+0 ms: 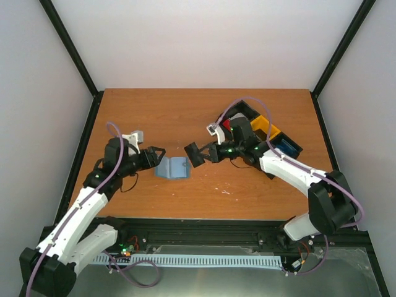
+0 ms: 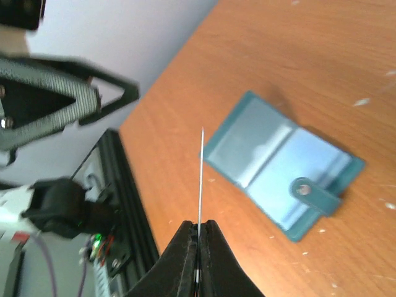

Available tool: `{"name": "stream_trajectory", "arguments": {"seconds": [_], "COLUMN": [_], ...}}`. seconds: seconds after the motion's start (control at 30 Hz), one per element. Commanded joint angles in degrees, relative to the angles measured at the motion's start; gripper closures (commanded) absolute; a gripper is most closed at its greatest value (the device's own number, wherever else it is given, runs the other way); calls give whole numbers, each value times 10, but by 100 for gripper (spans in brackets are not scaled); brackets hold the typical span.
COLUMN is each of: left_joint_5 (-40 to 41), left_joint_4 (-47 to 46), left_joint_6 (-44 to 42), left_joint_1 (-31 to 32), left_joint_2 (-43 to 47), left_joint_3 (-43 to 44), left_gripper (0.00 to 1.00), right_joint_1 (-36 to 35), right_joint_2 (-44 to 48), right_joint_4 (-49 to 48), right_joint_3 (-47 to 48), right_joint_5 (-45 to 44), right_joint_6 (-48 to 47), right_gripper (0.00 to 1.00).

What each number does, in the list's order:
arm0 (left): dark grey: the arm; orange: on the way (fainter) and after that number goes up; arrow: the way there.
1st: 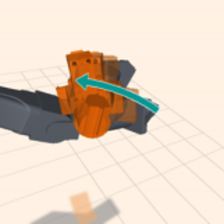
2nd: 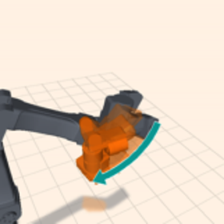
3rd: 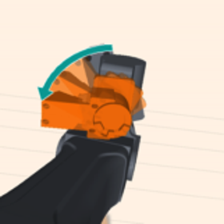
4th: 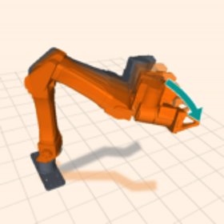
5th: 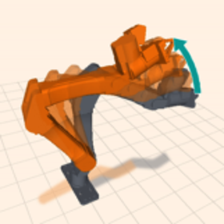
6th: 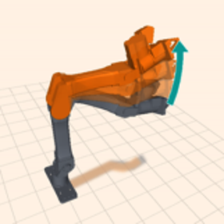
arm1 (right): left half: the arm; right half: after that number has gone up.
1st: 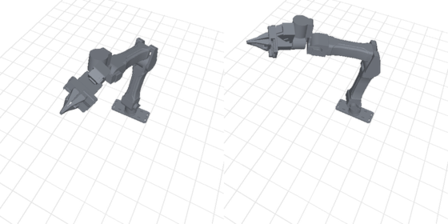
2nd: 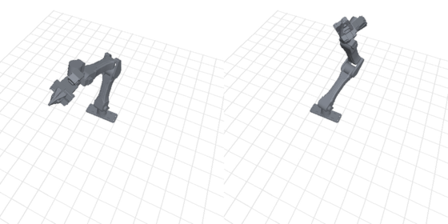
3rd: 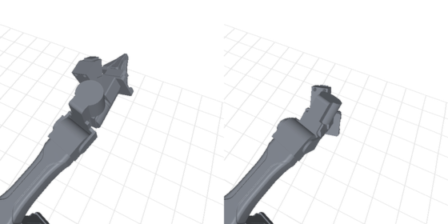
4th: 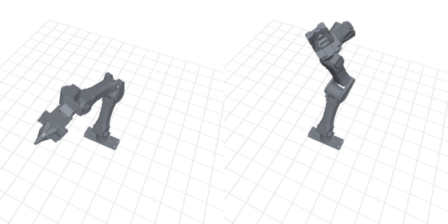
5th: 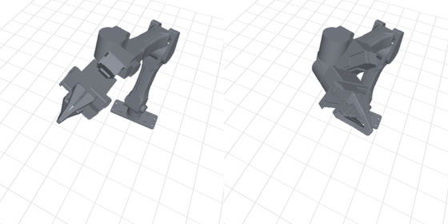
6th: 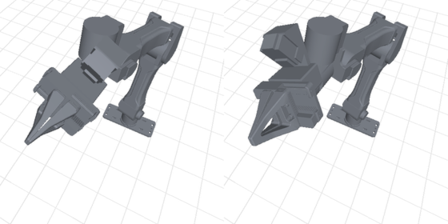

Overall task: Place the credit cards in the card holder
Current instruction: Insert the credit card into the card holder.

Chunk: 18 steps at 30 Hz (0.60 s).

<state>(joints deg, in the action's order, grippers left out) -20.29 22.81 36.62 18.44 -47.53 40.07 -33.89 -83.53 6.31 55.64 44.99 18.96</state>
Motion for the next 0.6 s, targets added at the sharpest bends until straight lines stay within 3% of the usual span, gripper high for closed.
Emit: {"name": "stream_trajectory", "arguments": {"seconds": [0.0,0.17,0.2,0.23,0.37,0.57], "left_joint_5": [80,141,149,159,194,182], "left_joint_4": [-9,-19,-28,-38,-59,-85], "left_joint_6": [79,113,112,107,87,62], "left_joint_1": [2,2,2,2,1,2], "left_joint_2": [-24,-110,-128,-145,-193,-234], "left_joint_3": [-42,-59,-62,-65,-65,-77], "left_gripper": [40,49,55,68,91,93], "right_joint_1": [-18,-66,-70,-75,-97,-107], "right_joint_2": [-33,-116,-139,-159,-220,-294], "right_joint_4": [-62,-119,-136,-157,-214,-252], "right_joint_3": [0,12,16,17,34,63], "right_joint_5": [-136,-188,-188,-187,-204,-184], "right_joint_6": [122,205,230,251,284,330], "right_gripper": [97,97,97,97,97,97]}}
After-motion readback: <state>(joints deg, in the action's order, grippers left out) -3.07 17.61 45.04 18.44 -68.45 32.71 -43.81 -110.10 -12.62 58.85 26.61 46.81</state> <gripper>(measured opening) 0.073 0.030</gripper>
